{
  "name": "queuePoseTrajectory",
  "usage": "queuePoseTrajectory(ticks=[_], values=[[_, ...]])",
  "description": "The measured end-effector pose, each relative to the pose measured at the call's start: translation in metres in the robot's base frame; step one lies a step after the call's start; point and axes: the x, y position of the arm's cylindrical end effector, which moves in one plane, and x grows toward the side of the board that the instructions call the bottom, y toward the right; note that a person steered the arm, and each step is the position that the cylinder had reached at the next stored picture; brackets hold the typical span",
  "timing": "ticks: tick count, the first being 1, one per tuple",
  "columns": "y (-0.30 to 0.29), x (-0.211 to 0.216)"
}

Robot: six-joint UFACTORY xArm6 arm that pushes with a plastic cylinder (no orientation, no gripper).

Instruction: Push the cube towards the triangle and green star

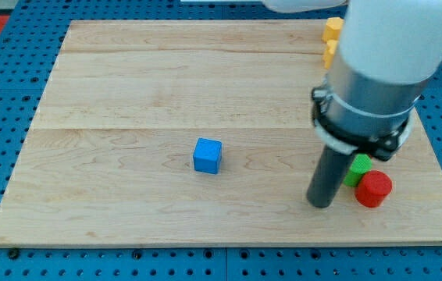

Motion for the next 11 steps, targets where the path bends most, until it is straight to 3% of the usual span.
queuePoseTrajectory(ticks=[1, 2, 4, 5, 6, 8, 11], values=[[-0.091, 0.020], [-0.168, -0.014], [-0.111, -0.098], [-0.068, -0.116], [-0.025, -0.122], [0.006, -0.108], [0.031, -0.170]])
